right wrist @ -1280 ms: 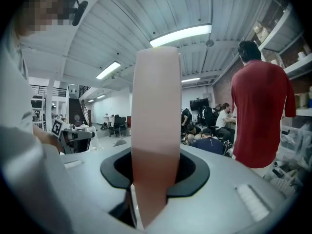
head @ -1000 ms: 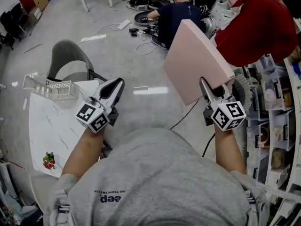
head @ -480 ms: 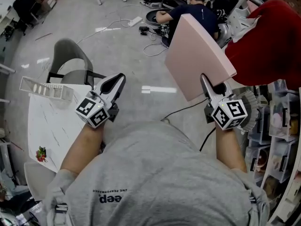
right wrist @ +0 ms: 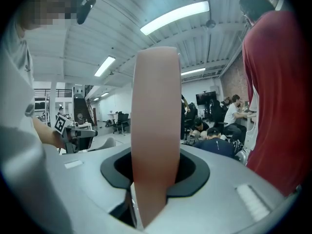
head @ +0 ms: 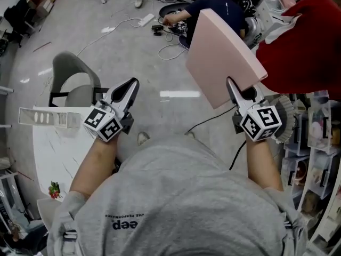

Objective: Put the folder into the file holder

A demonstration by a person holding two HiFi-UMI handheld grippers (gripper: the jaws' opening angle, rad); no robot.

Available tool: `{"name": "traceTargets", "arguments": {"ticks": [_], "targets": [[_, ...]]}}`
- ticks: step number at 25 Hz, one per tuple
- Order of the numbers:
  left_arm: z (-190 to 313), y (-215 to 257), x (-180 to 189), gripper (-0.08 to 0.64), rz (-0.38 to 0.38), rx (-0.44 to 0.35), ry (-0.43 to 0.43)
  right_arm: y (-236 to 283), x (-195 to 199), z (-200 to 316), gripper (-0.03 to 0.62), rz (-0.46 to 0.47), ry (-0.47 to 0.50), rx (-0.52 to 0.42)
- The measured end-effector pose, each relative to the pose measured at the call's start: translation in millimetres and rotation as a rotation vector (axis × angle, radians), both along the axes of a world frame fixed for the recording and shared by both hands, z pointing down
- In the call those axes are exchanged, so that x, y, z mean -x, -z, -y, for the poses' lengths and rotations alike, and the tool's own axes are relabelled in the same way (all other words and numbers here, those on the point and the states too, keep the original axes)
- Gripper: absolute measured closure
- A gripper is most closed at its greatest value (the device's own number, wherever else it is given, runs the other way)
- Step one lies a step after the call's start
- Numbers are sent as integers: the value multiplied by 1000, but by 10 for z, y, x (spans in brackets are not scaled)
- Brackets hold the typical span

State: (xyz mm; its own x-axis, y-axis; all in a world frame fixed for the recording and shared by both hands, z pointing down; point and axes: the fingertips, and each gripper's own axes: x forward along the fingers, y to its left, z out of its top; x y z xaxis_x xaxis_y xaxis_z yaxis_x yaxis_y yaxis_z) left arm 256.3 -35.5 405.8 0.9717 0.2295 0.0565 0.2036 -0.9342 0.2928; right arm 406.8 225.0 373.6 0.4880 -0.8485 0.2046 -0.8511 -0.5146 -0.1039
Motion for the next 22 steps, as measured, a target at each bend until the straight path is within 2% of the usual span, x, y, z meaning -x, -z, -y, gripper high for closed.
{"name": "traceTargets", "arguments": {"ticks": [5, 8, 12, 16, 22], "targets": [[316, -67, -103, 478, -2, 6, -59, 14, 41, 177, 457, 12, -60, 4], [468, -64, -129, 479, -14, 14, -45, 67, 29, 304, 457, 1, -61, 9], [587, -14, -49, 477, -30, 19, 1, 164, 23, 521, 457, -10, -13, 11], [804, 99, 143, 477, -58, 39, 99, 319, 24, 857, 459, -18, 73, 6], [1356, 253, 749, 478, -90, 18, 321, 637, 173, 1812, 458, -64, 288, -21]]}}
